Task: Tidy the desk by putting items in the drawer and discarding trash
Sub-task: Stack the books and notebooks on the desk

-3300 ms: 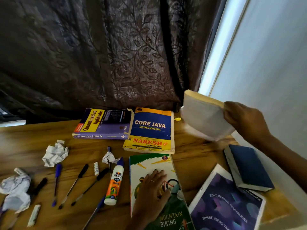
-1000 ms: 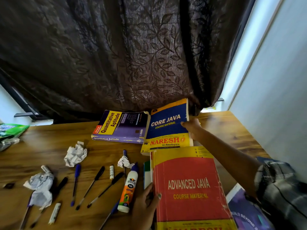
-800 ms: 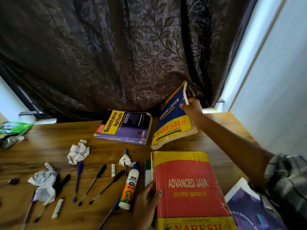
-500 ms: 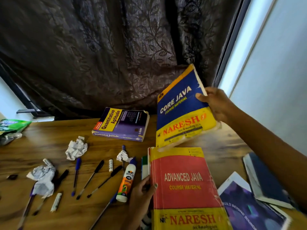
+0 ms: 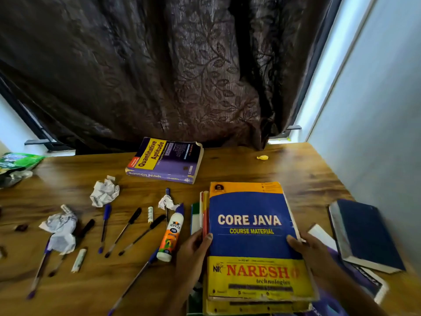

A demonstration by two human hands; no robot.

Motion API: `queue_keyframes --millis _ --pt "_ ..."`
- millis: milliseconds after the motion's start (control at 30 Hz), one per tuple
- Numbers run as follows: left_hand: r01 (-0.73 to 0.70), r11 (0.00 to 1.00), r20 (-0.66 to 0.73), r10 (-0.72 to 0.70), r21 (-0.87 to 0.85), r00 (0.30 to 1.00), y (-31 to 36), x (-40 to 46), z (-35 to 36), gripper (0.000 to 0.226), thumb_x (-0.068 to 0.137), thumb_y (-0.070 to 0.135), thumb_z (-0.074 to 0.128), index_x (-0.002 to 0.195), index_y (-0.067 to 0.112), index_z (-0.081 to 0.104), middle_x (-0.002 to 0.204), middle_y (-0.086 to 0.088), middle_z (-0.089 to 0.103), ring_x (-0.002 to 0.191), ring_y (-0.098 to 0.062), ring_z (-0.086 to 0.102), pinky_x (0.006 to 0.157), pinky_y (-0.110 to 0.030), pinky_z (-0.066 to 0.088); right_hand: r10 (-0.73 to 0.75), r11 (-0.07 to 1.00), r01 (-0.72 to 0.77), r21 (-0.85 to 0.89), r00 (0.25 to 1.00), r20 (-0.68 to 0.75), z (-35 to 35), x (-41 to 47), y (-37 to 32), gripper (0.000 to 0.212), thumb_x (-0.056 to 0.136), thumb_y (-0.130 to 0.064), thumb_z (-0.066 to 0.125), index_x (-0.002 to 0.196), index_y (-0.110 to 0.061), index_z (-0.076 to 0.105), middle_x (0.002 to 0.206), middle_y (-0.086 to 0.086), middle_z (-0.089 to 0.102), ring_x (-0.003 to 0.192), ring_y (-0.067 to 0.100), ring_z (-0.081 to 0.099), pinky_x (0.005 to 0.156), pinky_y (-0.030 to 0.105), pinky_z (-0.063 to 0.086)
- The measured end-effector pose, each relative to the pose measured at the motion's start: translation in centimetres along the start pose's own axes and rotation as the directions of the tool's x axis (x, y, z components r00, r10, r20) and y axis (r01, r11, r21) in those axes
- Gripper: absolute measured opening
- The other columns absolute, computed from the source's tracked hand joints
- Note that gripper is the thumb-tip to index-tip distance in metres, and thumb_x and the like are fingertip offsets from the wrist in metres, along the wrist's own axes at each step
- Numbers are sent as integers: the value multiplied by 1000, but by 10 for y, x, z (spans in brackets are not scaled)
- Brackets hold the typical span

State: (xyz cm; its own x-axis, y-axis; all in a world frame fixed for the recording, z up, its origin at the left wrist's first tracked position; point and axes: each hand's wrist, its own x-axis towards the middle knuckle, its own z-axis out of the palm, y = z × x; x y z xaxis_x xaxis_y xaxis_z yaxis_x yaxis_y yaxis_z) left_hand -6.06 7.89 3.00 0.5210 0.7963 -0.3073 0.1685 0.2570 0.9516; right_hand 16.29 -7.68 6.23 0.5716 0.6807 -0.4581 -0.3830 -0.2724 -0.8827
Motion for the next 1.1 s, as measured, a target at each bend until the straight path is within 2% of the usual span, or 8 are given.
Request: queue_keyframes --millis 200,333,433,600,667,800,1000,1100 --pt "-17 998 -16 18 57 1000 4 -3 1 33 85 26 65 116 25 54 106 2 68 91 -13 69 61 -18 55 7 992 -3 -123 999 36 2 -2 -2 17 93 -12 49 109 -7 56 88 9 73 78 27 72 57 33 58" --pt "-3 999 -23 3 39 1000 3 -3 1 36 85 23 65 120 25 52 110 0 67 95 -15 68 64 -20 57 17 956 3 -294 998 66 -5 4 0 30 93 -17 52 121 -6 52 102 10 71 87 26 71 70 38 59" --pt "-2 1000 -9 2 18 1000 5 -3 0 36 87 20 64 121 24 53 110 1 65 98 -15 66 64 -18 56 -66 829 64 -556 998 18 -4 9 -5 38 88 -19 61 122 -6 51 109 8 65 86 13 64 60 21 52" --pt "8 1000 3 -8 -10 1000 5 -1 -2 37 87 19 63 123 22 52 114 -3 65 101 -17 65 64 -17 55 -311 549 133 -825 949 -54 19 14 -16 56 82 -20 69 130 -12 42 132 16 42 120 29 43 89 39 43" --pt "14 999 18 -13 -34 1000 5 0 -2 36 87 17 63 121 22 53 114 -3 65 102 -18 66 66 -19 56 -404 492 193 -849 914 -27 33 17 -26 56 82 -20 69 131 -13 43 131 15 42 120 27 42 87 36 42" --pt "36 997 52 -32 -74 998 3 1 -3 37 87 16 64 121 22 53 116 -5 65 106 -20 65 75 -27 58 -488 389 395 -832 855 178 79 37 -51 39 86 -19 64 124 -12 53 126 12 49 111 21 47 78 22 37" --pt "48 992 50 -42 -119 998 1 1 -5 33 83 17 66 114 25 58 112 -1 68 102 -17 67 74 -28 58 -490 80 676 -732 666 562 183 89 -73 35 91 -26 53 124 -14 53 125 7 54 115 19 48 96 34 39" --pt "43 989 67 -34 -138 997 4 0 -6 31 84 15 66 112 24 59 106 2 70 98 -12 68 71 -25 57 -398 -104 695 -712 627 670 231 120 -74 41 91 -24 53 129 -7 49 131 12 51 119 25 48 99 37 41"
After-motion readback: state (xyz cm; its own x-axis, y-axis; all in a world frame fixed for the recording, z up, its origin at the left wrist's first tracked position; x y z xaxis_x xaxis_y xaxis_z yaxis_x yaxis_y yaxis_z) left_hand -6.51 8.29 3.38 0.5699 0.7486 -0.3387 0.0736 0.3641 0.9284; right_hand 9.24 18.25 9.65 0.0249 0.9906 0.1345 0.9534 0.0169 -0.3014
